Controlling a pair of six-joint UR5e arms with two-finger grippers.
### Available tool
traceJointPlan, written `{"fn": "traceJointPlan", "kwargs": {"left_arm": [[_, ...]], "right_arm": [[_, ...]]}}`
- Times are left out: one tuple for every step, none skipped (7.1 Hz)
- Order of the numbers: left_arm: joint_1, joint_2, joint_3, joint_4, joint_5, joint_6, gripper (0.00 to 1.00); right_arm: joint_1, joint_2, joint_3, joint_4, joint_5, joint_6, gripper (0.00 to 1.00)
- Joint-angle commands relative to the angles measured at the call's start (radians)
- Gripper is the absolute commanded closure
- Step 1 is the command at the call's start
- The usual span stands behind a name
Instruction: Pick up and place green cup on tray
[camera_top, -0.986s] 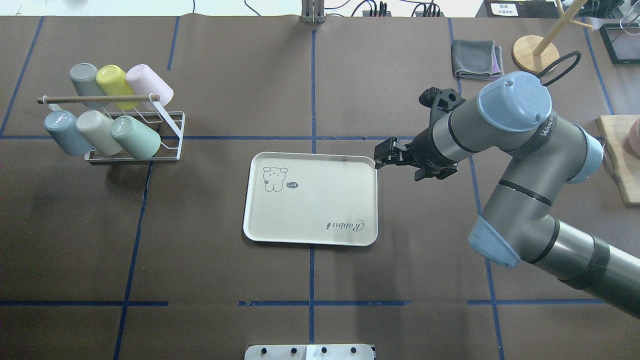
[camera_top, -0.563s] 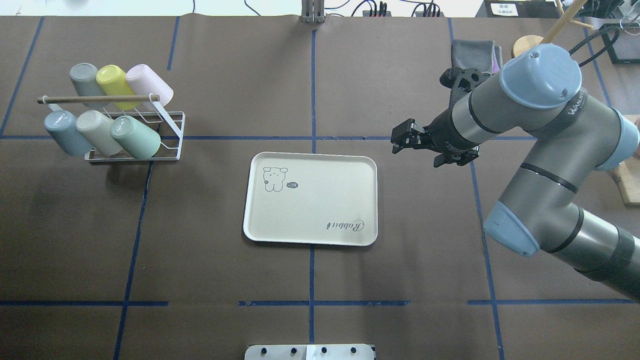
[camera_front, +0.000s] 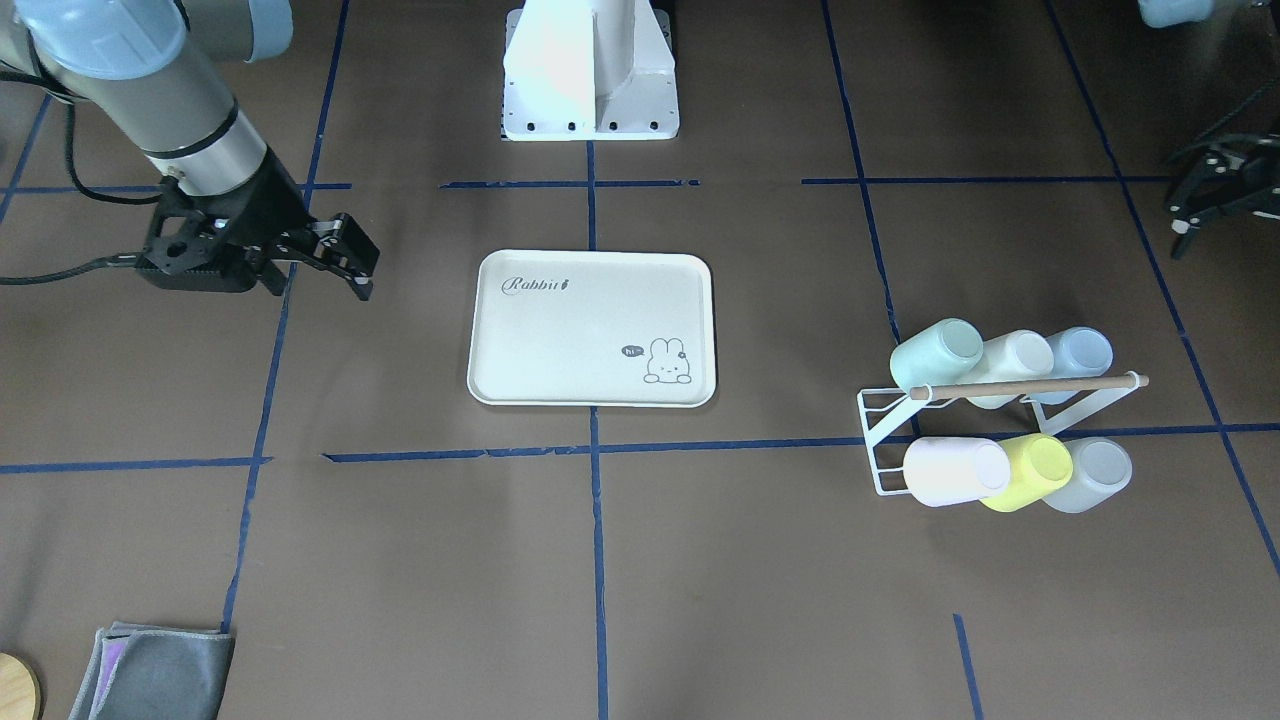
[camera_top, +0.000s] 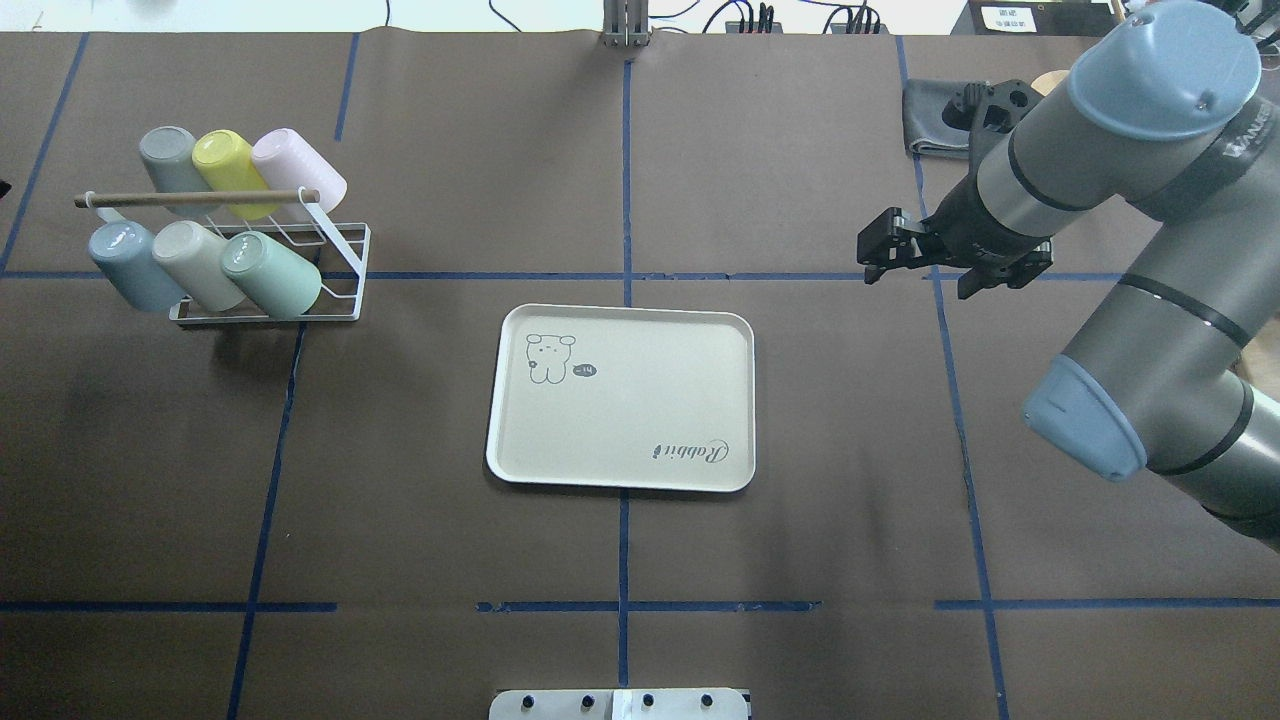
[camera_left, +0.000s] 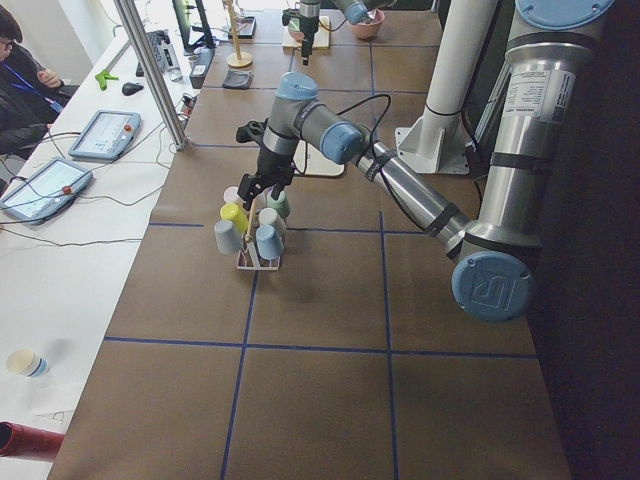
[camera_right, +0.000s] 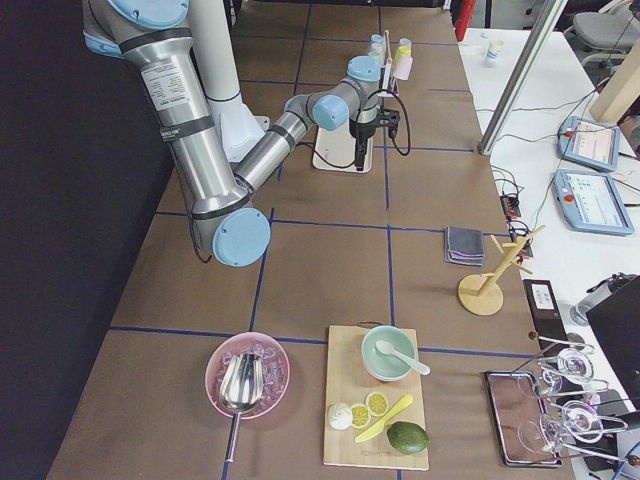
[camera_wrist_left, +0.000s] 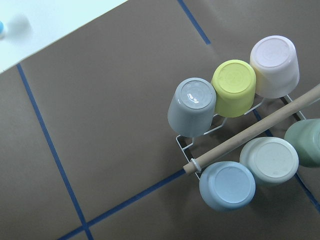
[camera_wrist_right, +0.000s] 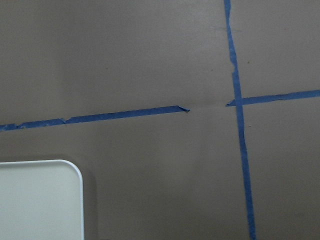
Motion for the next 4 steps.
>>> {"fn": "traceJointPlan", "kwargs": {"left_arm": [[0.186, -0.067, -0.100, 0.207, 0.358, 0.130, 0.01], [0.220, -0.128, -0.101, 0.287, 0.385, 0.133, 0.03], [0.288, -0.182, -0.101, 0.373, 0.464, 0.137, 0.06], [0.420, -0.252, -0.095, 0.508, 0.615, 0.137, 0.07]], "right_arm": [[0.050, -0.063, 0.016, -0.036, 0.000, -0.143, 0.00], [0.082, -0.110, 0.021, -0.035, 0.000, -0.228, 0.00], [0.123, -0.150, 0.019, -0.035, 0.000, -0.323, 0.00], [0.169, -0.194, 0.019, -0.033, 0.003, -0.424, 0.00]]}}
